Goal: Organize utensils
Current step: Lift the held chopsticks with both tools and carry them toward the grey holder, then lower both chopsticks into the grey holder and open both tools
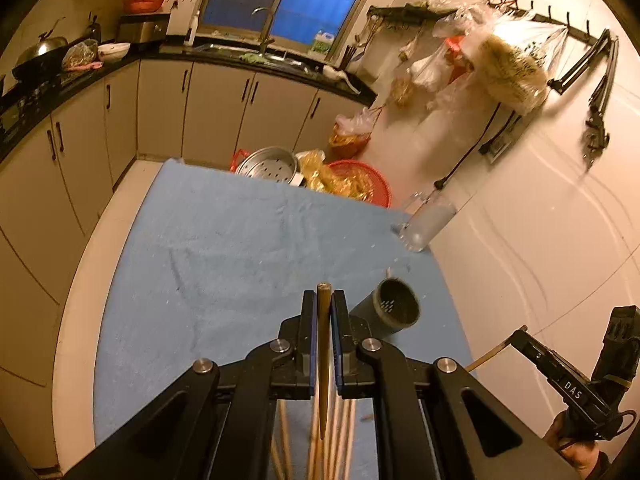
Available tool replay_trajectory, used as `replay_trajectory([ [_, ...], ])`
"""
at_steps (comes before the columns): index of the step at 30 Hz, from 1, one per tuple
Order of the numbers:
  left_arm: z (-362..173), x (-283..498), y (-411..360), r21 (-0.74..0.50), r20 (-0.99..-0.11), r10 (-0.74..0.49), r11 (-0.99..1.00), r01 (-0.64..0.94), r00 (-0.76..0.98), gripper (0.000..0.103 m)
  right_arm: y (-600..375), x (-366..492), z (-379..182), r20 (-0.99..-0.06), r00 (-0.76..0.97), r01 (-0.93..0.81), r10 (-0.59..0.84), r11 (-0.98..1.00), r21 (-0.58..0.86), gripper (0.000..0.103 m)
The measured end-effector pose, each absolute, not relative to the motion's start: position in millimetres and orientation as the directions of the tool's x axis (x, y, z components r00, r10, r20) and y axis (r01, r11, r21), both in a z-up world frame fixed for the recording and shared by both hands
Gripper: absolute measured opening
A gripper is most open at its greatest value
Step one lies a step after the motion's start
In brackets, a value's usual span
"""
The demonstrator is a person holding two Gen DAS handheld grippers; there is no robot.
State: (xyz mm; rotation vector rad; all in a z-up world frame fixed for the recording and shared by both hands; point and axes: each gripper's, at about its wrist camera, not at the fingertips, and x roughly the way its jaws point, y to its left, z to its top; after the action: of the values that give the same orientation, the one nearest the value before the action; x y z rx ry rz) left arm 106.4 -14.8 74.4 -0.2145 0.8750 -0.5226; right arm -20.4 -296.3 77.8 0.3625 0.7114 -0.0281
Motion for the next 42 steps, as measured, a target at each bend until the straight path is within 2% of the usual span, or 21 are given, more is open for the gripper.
replay_trajectory([
  [14, 149.5, 131.8, -61.9, -0.411, -0.517, -0.59, 0.806, 0.425, 0.62, 0.007, -317.2, -11.2, 163.1, -0.47, 0.882, 0.113, 0.037, 0.952, 0.285, 0.008],
  [18, 152.0, 144.0, -83.5, -0.411, -0.469, -0.582, 0.81, 0.419, 0.664, 0.007, -319.9, -3.4, 176.0, -0.423, 0.906, 0.123, -0.006, 0.961, 0.249, 0.008],
  [21, 140.6, 154.1, -103.8, -0.407, -0.473, -0.58, 0.812, 0.419, 0.664, 0.007, -319.9, 10.3, 176.6, -0.408, 0.913, 0.125, -0.029, 0.969, 0.212, 0.008],
  [34, 83.4, 166.4, -159.2, -0.278, -0.599, -0.531, 0.84, 0.467, 0.599, 0.007, -325.2, 58.3, 107.7, -0.557, 0.83, 0.137, -0.023, 0.977, 0.164, 0.008],
  [42, 57.8, 170.8, -167.4, -0.253, -0.657, -0.492, 0.857, 0.449, 0.571, 0.007, -326.7, 68.1, 73.2, -0.62, 0.785, 0.14, 0.0, 0.974, 0.176, 0.008],
])
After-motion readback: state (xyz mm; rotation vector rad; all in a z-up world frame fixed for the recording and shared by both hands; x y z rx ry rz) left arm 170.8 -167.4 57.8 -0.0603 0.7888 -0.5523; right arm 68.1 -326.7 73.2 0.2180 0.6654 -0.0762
